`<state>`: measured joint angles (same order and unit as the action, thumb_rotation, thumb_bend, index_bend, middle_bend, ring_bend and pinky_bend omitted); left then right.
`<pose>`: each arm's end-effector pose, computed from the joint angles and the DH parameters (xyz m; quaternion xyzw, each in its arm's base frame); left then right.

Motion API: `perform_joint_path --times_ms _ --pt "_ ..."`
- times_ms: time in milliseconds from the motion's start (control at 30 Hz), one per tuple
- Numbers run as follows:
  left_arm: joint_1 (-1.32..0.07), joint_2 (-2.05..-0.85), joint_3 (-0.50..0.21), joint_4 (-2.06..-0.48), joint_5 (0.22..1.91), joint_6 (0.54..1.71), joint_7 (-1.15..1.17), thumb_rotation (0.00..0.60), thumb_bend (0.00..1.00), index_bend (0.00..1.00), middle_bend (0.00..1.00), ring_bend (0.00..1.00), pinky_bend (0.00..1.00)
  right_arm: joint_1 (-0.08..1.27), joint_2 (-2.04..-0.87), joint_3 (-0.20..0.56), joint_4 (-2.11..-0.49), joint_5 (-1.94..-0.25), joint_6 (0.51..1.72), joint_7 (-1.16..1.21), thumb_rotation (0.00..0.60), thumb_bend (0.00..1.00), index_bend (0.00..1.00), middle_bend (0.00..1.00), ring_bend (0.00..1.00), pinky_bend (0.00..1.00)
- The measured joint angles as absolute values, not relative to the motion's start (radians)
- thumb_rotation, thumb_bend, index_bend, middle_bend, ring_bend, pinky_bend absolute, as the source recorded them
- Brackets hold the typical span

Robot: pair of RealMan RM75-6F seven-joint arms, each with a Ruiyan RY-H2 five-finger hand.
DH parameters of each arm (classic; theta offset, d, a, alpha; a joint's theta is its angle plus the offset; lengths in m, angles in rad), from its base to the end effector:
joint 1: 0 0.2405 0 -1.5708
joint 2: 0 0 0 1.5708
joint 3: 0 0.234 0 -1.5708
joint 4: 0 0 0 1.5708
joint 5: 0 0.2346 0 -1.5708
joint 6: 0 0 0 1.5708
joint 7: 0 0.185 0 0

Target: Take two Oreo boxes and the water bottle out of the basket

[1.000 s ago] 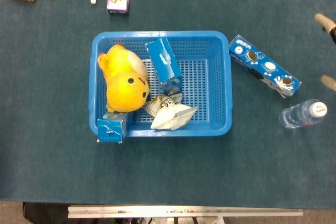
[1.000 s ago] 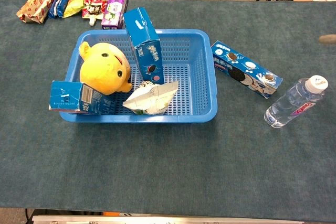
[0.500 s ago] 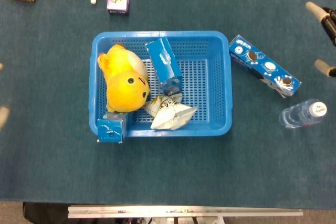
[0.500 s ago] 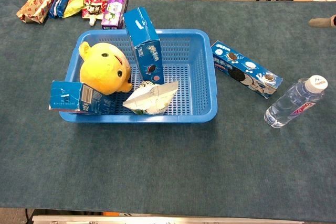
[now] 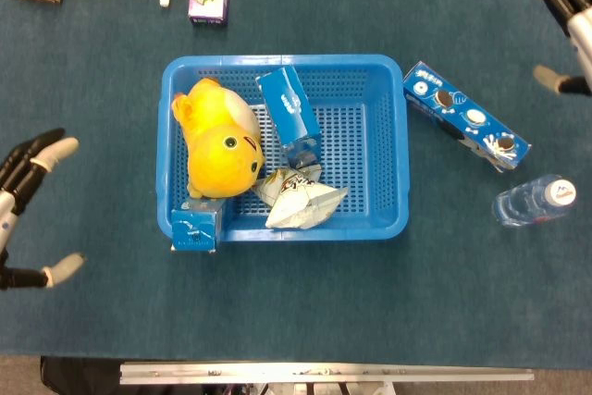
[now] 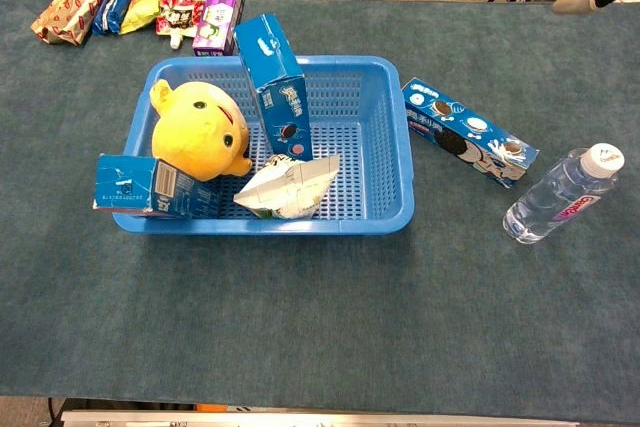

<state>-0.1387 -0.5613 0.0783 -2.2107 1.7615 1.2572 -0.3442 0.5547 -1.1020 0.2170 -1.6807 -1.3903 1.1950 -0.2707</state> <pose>-0.1862 0.1830 0.1477 -0.6396 -0.5354 -0.4072 0.3721 -0.1541 -0.3670 0.1127 0.7067 -0.2262 0.4163 0.5255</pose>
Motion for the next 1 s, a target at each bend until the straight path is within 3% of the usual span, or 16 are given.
perform_joint_path --times_ms 233,533,1000 --pt "-0.144 -0.542 0.106 -2.239 1.818 1.248 -0.363 0.600 0.18 0.02 0.00 0.00 0.21 0.621 -1.159 0.255 -1.606 -1.353 1.141 -0.263 0.600 0.00 0.13 0.27 0.29 0.40" --pt "-0.164 -0.605 0.107 -2.259 1.843 1.227 -0.324 0.600 0.18 0.02 0.00 0.00 0.21 0.645 -1.181 0.268 -1.555 -1.319 1.118 -0.256 0.600 0.00 0.13 0.27 0.29 0.40" --pt "-0.214 -0.791 0.067 -2.280 1.694 1.127 -0.051 0.600 0.18 0.02 0.00 0.00 0.21 0.637 -1.160 0.274 -1.508 -1.281 1.113 -0.205 0.600 0.00 0.13 0.27 0.29 0.40"
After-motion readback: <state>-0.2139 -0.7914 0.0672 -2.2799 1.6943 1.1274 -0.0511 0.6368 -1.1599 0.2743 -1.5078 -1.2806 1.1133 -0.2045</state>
